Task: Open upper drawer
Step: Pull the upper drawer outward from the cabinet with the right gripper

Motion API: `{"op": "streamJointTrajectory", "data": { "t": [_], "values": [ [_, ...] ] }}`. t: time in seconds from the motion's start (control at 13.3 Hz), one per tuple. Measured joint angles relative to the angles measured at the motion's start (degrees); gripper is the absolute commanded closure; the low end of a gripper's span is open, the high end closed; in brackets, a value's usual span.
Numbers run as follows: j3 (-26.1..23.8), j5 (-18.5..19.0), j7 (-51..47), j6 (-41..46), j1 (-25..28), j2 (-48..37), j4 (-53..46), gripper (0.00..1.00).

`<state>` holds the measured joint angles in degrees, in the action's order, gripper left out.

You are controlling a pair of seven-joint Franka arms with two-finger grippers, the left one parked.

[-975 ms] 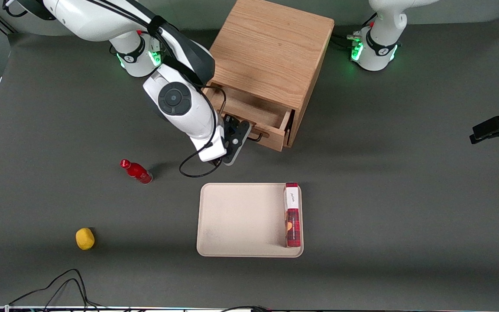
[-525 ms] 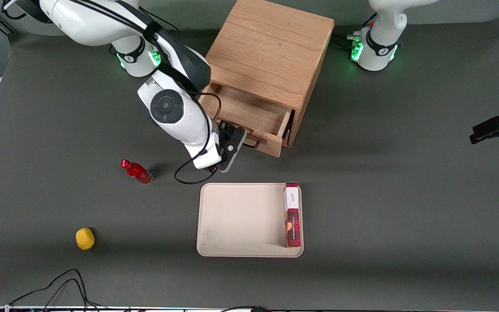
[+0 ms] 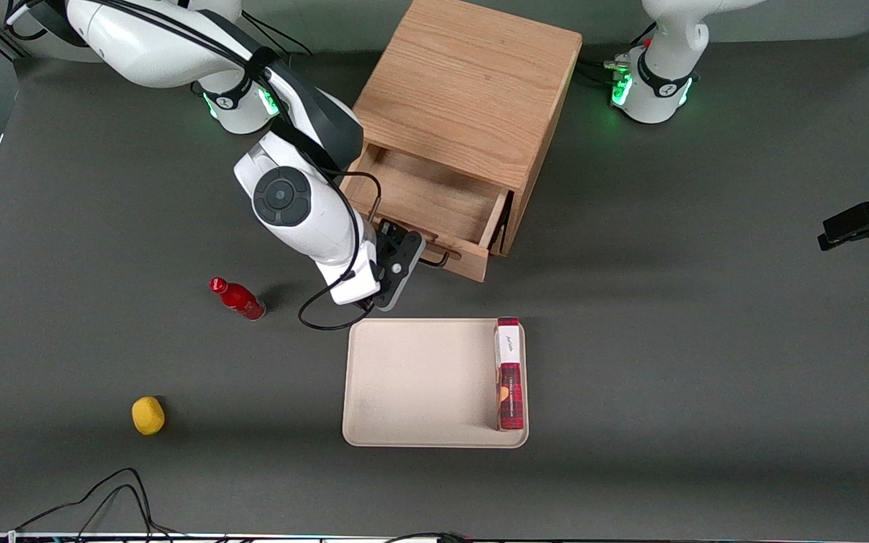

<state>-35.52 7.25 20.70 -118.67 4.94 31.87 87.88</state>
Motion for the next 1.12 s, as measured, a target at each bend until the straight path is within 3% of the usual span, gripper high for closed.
{"op": "streamJointTrajectory", "data": {
  "t": [1.12],
  "values": [
    [1.6, 0.7, 1.0, 0.1, 0.0, 2.8, -4.4, 0.00]
  ]
}}
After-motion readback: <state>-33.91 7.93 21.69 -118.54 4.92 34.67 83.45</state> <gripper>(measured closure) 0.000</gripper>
